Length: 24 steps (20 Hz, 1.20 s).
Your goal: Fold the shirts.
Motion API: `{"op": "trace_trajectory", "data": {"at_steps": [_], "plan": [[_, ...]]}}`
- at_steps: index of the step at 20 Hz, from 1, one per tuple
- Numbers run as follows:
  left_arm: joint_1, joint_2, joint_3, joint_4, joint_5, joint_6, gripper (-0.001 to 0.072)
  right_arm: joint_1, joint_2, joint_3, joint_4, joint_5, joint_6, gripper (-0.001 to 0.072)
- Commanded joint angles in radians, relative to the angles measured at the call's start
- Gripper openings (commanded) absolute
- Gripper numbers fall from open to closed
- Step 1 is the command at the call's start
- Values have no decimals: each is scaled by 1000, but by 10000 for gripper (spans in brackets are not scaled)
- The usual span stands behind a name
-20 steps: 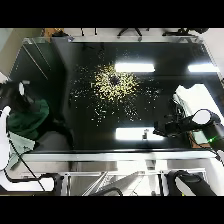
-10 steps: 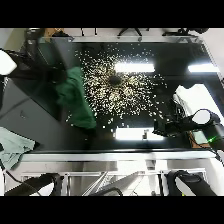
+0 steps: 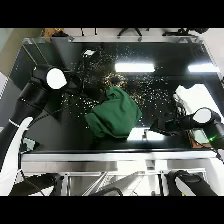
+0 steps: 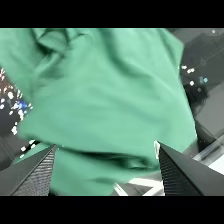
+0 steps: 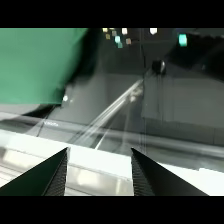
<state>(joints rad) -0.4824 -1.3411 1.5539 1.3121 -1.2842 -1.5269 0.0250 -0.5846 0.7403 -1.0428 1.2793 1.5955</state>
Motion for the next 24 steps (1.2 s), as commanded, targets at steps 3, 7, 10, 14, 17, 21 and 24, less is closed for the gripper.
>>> {"op": "trace_trajectory", "data": {"at_steps": [3, 7, 10, 14, 17, 21, 24], "plan": [[177, 99, -174, -18, -130, -8, 703, -2, -109, 119, -8, -87, -54, 436], [265, 241, -632, -240, 136, 38, 703, 0, -320, 259, 3, -143, -167, 442], [270, 250, -887, -518, 354, 209, 703, 0, -490, 340, 135, -179, -302, 490], [220, 139, -1010, -832, 508, 436, 704, 0, -669, 389, 324, -238, -454, 539], [173, 22, -966, -922, 516, 517, 554, 1, -756, 422, 453, -244, -572, 538], [162, -47, -891, -912, 475, 525, 12, 2, -825, 447, 472, -270, -605, 497], [162, -47, -867, -912, 469, 525, 11, 4, -848, 447, 491, -257, -613, 306]]}}
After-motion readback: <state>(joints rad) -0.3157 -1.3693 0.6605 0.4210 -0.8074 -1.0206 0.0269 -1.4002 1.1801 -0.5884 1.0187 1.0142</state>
